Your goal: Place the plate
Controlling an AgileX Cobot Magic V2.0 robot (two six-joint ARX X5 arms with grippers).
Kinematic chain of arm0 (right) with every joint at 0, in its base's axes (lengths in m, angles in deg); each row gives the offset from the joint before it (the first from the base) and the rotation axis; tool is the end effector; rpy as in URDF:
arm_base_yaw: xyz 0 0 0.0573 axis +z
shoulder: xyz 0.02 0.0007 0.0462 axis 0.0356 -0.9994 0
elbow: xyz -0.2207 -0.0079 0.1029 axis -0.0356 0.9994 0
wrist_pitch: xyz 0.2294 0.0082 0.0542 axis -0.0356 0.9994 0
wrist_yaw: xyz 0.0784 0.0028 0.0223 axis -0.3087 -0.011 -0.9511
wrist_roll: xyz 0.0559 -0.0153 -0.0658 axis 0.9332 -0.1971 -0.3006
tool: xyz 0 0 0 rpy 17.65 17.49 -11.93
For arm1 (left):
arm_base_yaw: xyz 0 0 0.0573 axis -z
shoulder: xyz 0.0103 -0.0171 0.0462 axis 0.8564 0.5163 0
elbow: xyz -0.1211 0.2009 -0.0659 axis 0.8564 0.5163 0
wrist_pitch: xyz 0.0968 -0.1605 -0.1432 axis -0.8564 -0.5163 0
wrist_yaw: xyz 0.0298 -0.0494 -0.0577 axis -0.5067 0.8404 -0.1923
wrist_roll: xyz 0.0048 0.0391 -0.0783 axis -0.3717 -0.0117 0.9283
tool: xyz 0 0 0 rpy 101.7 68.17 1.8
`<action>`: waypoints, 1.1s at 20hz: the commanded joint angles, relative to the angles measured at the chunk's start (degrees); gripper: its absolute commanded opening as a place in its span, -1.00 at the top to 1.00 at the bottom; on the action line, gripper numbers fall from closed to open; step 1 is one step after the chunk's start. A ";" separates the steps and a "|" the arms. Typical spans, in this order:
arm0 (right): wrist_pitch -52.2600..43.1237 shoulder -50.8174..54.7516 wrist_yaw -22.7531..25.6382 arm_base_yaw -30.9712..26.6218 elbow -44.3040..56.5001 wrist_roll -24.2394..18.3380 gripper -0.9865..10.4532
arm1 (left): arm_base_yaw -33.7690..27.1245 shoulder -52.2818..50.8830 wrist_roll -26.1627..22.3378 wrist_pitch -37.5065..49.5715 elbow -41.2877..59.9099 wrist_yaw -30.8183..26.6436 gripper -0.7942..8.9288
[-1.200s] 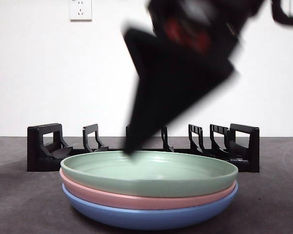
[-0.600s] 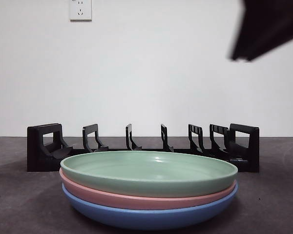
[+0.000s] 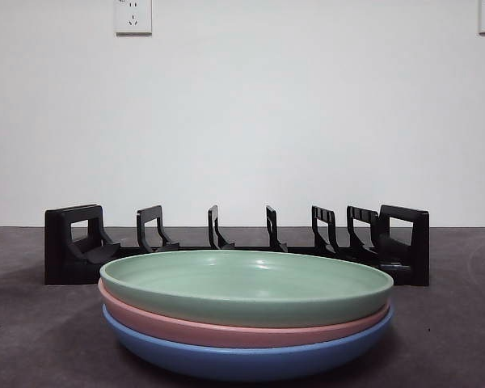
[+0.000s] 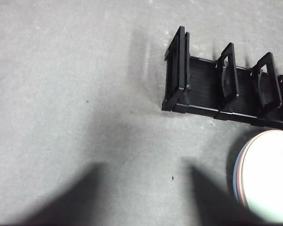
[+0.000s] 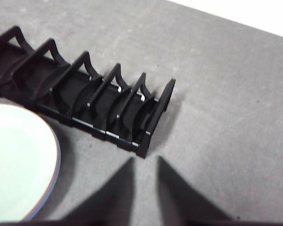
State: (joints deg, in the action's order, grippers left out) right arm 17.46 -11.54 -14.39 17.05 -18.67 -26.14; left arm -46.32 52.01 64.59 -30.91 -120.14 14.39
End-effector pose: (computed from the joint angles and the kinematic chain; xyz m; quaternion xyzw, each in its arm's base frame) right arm 0.1610 0.0572 0.2630 -0.0734 0.2352 0.1786 0.9526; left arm 0.1308 -0.0231 0.2737 -0.1238 0.3580 0.0019 0.9255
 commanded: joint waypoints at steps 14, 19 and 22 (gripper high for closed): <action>-2.27 -0.33 -0.37 0.22 -0.63 0.72 0.79 | -1.29 -5.92 -5.33 11.89 5.81 -1.88 0.82; -2.27 -0.33 -0.37 0.22 -0.63 0.72 0.79 | -8.94 -20.94 -16.94 40.13 32.39 -1.88 0.82; -2.27 -0.33 -0.37 0.22 -0.63 0.74 0.79 | -10.99 -30.03 -18.75 45.44 44.28 -1.86 0.82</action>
State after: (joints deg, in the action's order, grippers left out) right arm 15.77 -11.58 -14.74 17.05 -18.67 -26.09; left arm -57.24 22.24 47.80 13.65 -76.45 12.66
